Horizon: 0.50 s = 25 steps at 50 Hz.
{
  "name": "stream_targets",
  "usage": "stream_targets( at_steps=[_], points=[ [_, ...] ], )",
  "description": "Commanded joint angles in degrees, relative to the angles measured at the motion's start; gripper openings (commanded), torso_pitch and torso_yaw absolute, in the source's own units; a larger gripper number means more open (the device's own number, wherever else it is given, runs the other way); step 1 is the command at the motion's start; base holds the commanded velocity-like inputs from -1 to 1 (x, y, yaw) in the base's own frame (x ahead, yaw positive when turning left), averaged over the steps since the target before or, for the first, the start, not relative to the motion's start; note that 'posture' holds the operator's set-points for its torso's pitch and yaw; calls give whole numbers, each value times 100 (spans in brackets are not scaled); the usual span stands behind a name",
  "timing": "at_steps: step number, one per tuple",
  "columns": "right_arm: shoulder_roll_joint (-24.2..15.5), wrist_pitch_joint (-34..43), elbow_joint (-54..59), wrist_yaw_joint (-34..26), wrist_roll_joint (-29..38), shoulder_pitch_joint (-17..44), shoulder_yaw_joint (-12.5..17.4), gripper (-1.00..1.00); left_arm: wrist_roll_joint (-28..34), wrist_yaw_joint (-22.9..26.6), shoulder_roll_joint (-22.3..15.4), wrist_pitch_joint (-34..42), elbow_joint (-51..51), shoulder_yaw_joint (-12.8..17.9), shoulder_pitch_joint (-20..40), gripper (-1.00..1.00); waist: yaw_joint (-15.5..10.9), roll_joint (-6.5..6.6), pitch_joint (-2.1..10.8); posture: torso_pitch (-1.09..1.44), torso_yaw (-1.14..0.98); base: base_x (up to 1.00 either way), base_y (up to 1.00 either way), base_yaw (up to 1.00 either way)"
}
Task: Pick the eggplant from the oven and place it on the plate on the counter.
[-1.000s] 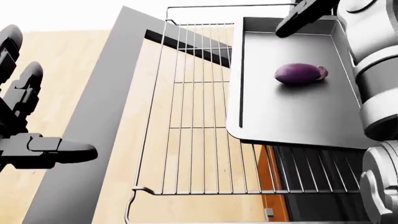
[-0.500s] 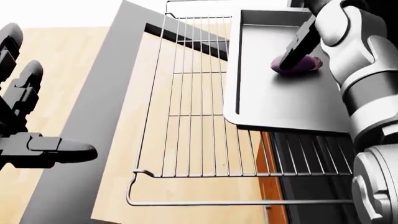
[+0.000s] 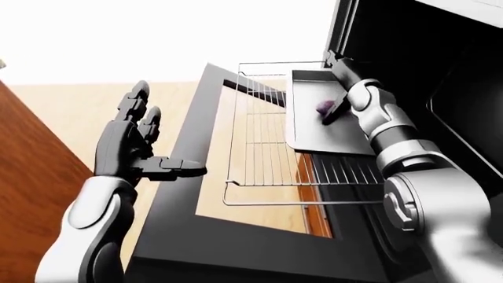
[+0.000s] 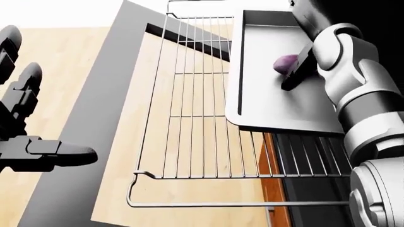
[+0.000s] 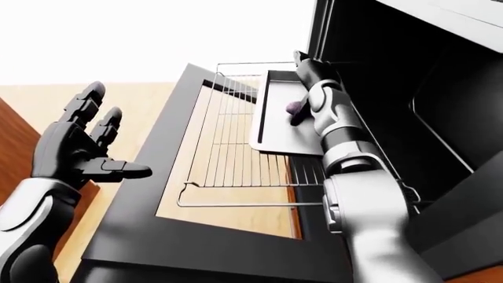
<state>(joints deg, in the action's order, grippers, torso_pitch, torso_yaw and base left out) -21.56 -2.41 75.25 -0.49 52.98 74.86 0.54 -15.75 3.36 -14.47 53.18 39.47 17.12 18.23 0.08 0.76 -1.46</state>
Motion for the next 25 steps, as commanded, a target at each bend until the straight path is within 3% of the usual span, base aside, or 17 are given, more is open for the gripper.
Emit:
stream_targets(
  at_steps=[1,10,25],
  points=[
    [-53,-28,-169,182,10,178,14,74,11,5,-54,-219,130,43,108,100,-7,6,131,0,0,0,0,0],
    [-3,43,-129,185,-7,57,10,47,-3,17,-57,-224,150,83,59,100,-3,-3,130,0,0,0,0,0],
    [-2,185,-162,-316,36,-60,-38,29,27,27,-16,-290,126,55,5,100,1,-29,122,0,0,0,0,0]
  ],
)
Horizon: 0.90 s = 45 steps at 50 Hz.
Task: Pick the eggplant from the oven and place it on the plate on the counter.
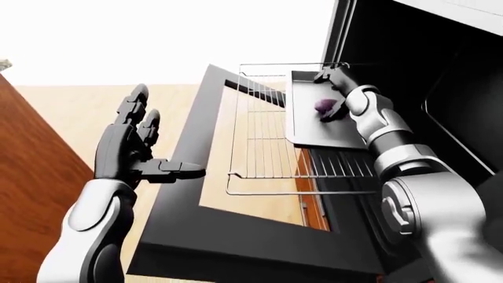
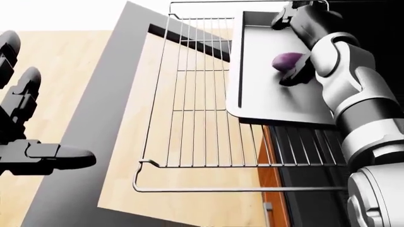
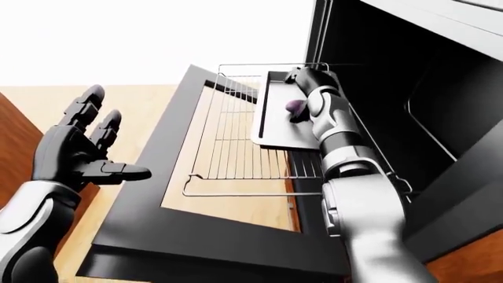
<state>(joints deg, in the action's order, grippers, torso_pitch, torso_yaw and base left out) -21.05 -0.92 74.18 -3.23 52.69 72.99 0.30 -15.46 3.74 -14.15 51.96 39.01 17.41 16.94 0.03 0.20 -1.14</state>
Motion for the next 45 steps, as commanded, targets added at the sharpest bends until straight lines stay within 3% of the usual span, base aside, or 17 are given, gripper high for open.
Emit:
stream_targets(
  at_steps=[1,5,12,20,22,28,32,37,43,45],
  points=[
    [-55,39,-54,-58,69,123,-13,27,-5,-14,-47,-157,178,28,141,100,4,24,90,0,0,0,0,0],
    [-88,92,-76,-192,98,96,-22,16,6,-4,-38,-215,144,22,118,100,-9,17,93,0,0,0,0,0],
    [-103,153,-63,-248,270,-1,-88,14,-7,-13,-36,-189,172,33,134,100,-18,9,99,0,0,0,0,0],
    [-166,20,-41,-265,700,-73,-225,-2,-45,-22,-50,-164,206,63,129,100,-27,-6,104,0,0,0,0,0],
    [-223,13,-19,-173,1015,-103,-383,-3,-39,-36,-47,-166,198,43,138,100,-34,-11,110,0,0,0,0,0],
    [-238,-12,-23,-201,1215,-124,-274,-15,-46,-52,-60,-104,227,31,179,100,-60,-29,117,0,0,0,0,0],
    [-246,-33,-39,-200,1266,-151,-239,-30,-53,-57,-75,-59,244,34,211,100,-78,-32,128,0,0,0,0,0],
    [-248,-46,-31,-103,1259,-145,-175,-73,-45,-66,-82,-49,227,9,248,100,-84,-27,145,0,0,0,0,0],
    [-280,-74,-63,-91,1250,-66,-150,-98,-32,-69,-62,-91,213,-5,224,100,-83,-21,176,0,0,0,0,0],
    [-299,-54,-85,-96,1221,6,-123,-98,-54,-87,-67,-11,267,9,264,100,-82,-16,180,0,0,0,0,0]
  ],
)
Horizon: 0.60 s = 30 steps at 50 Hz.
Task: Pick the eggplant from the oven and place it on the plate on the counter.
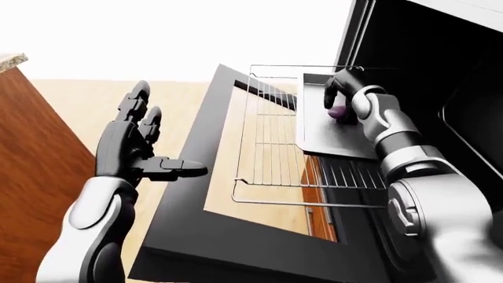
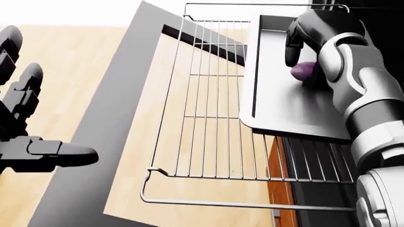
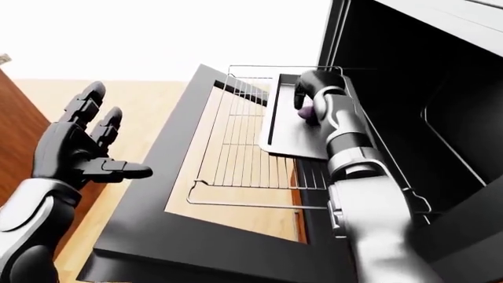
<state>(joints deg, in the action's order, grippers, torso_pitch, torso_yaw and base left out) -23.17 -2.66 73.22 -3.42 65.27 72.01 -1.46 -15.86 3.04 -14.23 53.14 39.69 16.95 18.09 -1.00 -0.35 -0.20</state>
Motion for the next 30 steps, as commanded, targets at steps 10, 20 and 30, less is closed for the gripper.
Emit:
stream_targets(
  at_steps=[10,20,30],
  points=[
    [-358,118,-229,-206,49,775,59,-98,-87,-58,-106,-48,267,128,182,100,31,77,53,0,0,0,0,0],
    [-483,24,-579,-449,-21,1210,185,-98,-166,-121,-149,51,331,157,246,100,77,121,-41,0,0,0,0,0],
    [-392,-16,-987,-665,-138,1253,215,-98,-202,-127,-177,-6,276,182,250,100,109,110,-91,0,0,0,1,0]
  ],
)
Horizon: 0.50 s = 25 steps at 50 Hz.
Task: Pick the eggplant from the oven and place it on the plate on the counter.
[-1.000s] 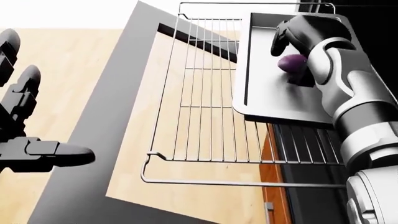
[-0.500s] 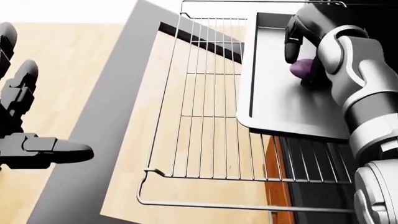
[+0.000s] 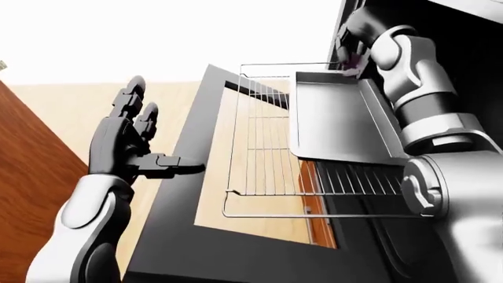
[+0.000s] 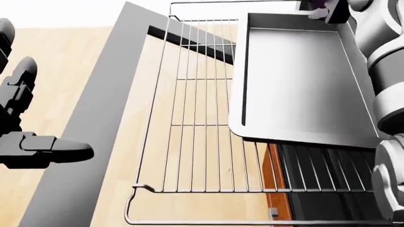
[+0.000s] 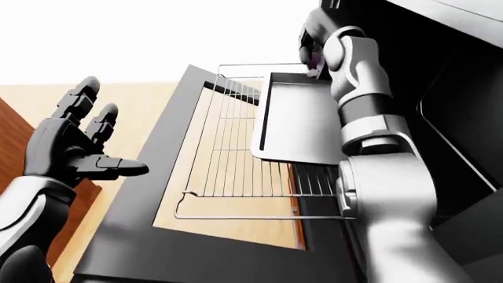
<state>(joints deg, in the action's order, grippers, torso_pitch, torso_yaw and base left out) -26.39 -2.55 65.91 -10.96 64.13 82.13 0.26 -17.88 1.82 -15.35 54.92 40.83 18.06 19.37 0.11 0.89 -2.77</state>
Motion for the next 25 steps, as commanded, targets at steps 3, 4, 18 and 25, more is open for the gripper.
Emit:
stream_targets(
  at_steps=[3,4,18,25],
  points=[
    [-27,-59,-306,72,-69,204,57,-98,-9,-13,-72,-197,152,76,122,100,19,12,254,0,0,0,6,0],
    [-10,-74,-328,49,-106,198,72,-98,-17,-18,-76,-179,164,76,129,100,26,26,246,0,0,0,7,0],
    [-5,-75,-1202,-428,-378,-192,186,-98,-45,-71,-104,-53,230,45,196,100,51,53,290,0,0,-7,18,0],
    [-19,-23,-1413,-540,-517,-302,219,-98,-48,-76,-90,-77,219,53,187,100,87,59,267,0,0,-15,26,0]
  ],
)
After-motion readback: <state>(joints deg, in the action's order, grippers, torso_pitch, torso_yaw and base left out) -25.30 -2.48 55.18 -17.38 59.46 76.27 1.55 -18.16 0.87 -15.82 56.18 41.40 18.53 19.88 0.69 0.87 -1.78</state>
